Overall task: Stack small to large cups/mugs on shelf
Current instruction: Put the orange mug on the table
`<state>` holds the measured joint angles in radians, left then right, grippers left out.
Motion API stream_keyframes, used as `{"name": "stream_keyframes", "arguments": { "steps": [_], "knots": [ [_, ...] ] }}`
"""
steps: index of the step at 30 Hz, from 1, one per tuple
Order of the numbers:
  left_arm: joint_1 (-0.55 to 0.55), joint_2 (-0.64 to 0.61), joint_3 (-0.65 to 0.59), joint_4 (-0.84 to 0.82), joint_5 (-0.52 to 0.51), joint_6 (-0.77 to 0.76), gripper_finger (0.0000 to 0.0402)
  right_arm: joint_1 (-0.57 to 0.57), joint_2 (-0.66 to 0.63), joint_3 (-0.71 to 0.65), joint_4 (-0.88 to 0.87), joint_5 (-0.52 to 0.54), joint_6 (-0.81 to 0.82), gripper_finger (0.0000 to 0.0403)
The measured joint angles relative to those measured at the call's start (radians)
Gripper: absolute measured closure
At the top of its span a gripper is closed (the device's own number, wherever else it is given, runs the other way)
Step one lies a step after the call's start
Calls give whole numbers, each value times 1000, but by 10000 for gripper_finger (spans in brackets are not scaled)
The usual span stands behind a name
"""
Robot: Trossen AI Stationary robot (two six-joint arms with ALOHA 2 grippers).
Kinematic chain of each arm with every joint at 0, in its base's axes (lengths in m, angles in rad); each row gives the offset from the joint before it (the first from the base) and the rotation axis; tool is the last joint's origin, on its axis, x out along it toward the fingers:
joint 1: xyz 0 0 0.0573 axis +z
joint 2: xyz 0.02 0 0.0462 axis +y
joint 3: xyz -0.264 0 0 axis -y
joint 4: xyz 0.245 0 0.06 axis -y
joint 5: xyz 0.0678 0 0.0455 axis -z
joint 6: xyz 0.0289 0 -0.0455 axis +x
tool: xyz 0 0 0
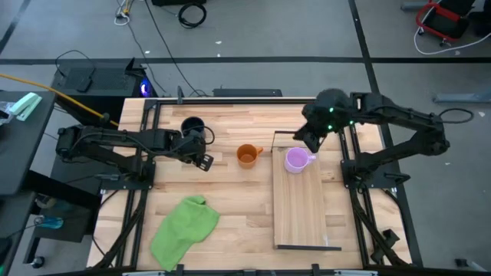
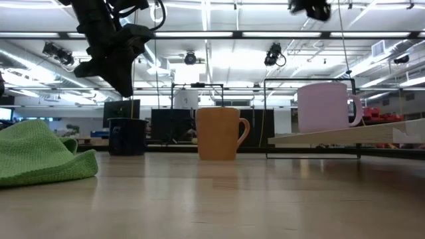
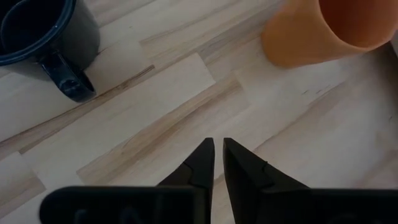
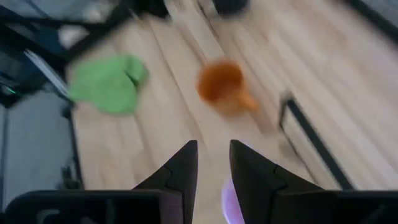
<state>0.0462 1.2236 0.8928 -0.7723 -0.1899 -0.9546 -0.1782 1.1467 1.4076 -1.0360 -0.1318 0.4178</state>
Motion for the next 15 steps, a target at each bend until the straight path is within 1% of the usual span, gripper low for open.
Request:
{"name": "stream_keyframes", "arguments": {
  "steps": [6,15],
  "knots": [
    [0,0,0,0,0,-2,367,5,120,195,16,0,-57,302],
    [0,0,0,0,0,-3,364,-5,374,422,11,0,-160,303]
  ]
}}
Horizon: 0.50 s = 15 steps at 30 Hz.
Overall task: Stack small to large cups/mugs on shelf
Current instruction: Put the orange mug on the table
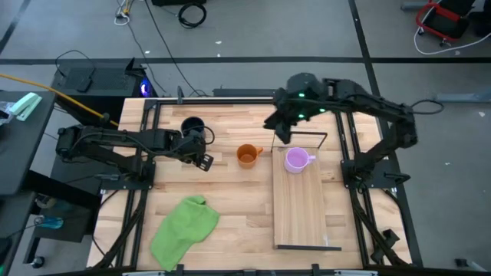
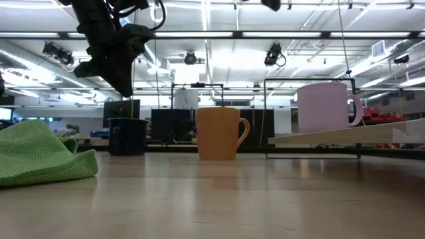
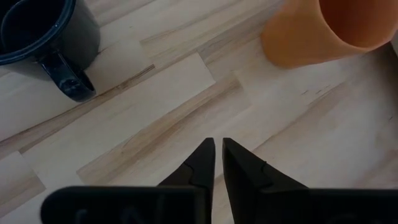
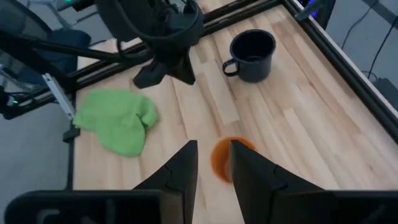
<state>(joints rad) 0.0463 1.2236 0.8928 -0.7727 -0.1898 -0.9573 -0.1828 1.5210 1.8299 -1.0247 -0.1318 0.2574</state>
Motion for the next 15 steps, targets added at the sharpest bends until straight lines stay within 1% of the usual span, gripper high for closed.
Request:
{"name": "stream_keyframes", "arguments": {
  "steps": [6,11,15],
  "knots": [
    [0,0,0,-1,0,1,373,-33,174,93,-29,3,-17,303],
    [0,0,0,-2,0,11,372,-61,303,109,-59,11,-32,303],
    [0,0,0,-1,0,33,366,-73,398,109,-115,20,-37,303]
  ]
}}
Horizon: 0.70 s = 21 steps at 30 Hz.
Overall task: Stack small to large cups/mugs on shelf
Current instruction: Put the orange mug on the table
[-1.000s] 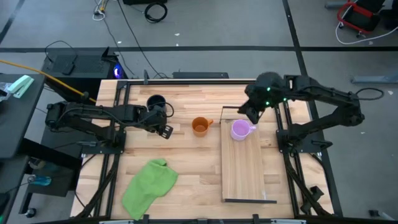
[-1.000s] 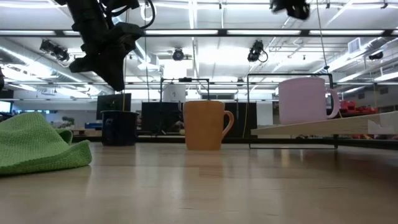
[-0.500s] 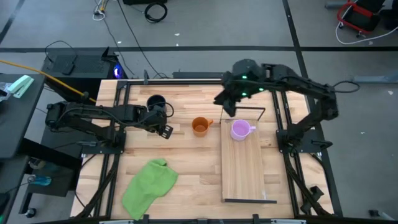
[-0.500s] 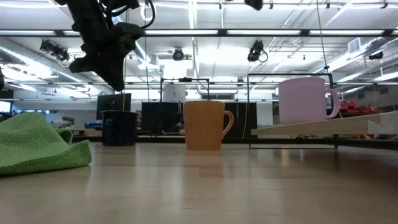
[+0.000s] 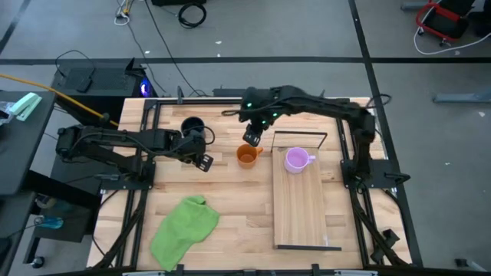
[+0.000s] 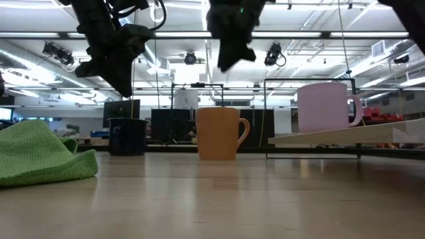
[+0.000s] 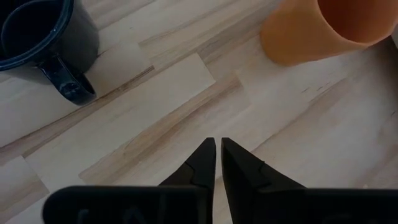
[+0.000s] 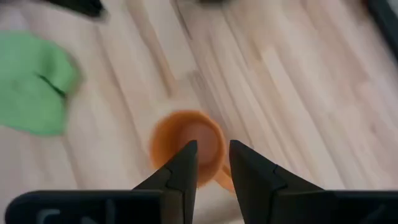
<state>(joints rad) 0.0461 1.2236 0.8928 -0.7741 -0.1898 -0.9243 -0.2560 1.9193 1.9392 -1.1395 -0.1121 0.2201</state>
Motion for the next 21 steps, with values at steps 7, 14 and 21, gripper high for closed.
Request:
{"name": "stream_keyframes", "arguments": {
  "steps": [7,14,21],
  "knots": [
    [0,0,0,0,0,4,371,3,117,0,-40,15,-22,303],
    [-17,0,0,0,0,4,375,5,162,0,-50,31,-44,303],
    [-18,0,0,-26,0,1,366,6,165,0,-49,33,-59,303]
  ]
}}
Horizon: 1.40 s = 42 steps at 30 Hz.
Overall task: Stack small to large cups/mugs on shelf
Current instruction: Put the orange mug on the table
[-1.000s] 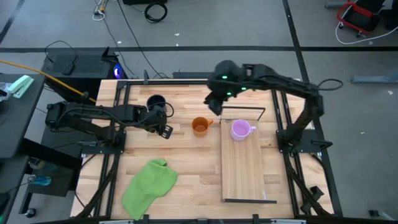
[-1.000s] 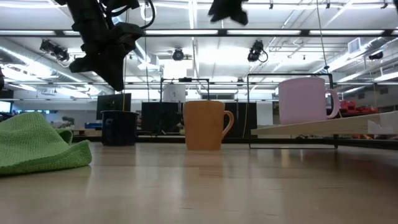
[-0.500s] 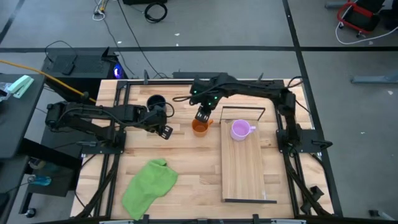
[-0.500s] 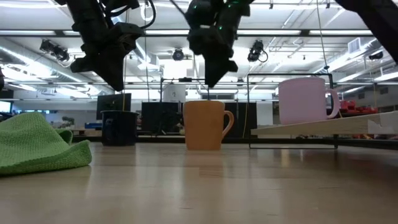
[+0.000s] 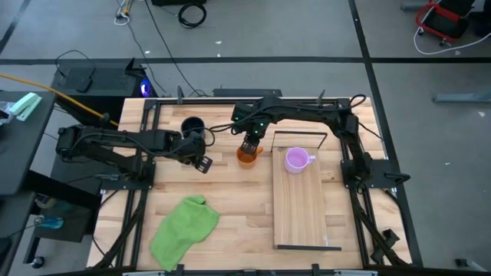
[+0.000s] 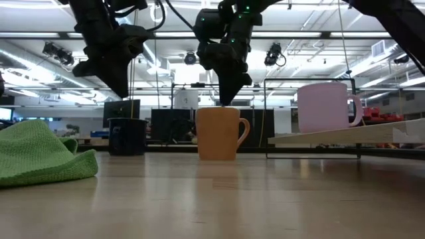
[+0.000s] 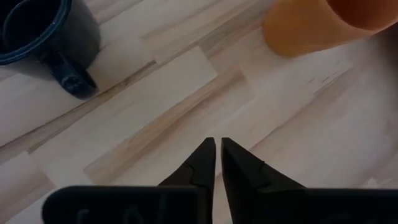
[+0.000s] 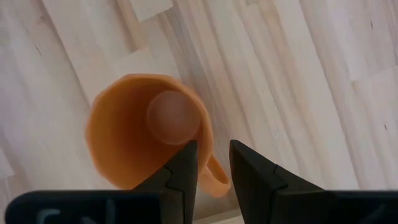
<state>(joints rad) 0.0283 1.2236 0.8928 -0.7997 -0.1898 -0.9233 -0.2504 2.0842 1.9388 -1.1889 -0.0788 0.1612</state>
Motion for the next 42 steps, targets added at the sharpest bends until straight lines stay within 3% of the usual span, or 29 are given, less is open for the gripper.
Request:
{"name": "stream_keyframes", "arguments": {
  "steps": [6,11,30,42],
  "knots": [
    [-44,0,0,-119,-1,-49,371,4,7,-5,1,0,-7,303],
    [-115,0,0,-198,-61,-136,378,7,24,-15,9,0,-16,303],
    [-291,0,0,-222,-81,-329,381,9,48,-15,46,0,-28,303],
    [-339,0,0,-213,-95,-379,375,9,51,-15,49,0,-26,303]
  ]
}}
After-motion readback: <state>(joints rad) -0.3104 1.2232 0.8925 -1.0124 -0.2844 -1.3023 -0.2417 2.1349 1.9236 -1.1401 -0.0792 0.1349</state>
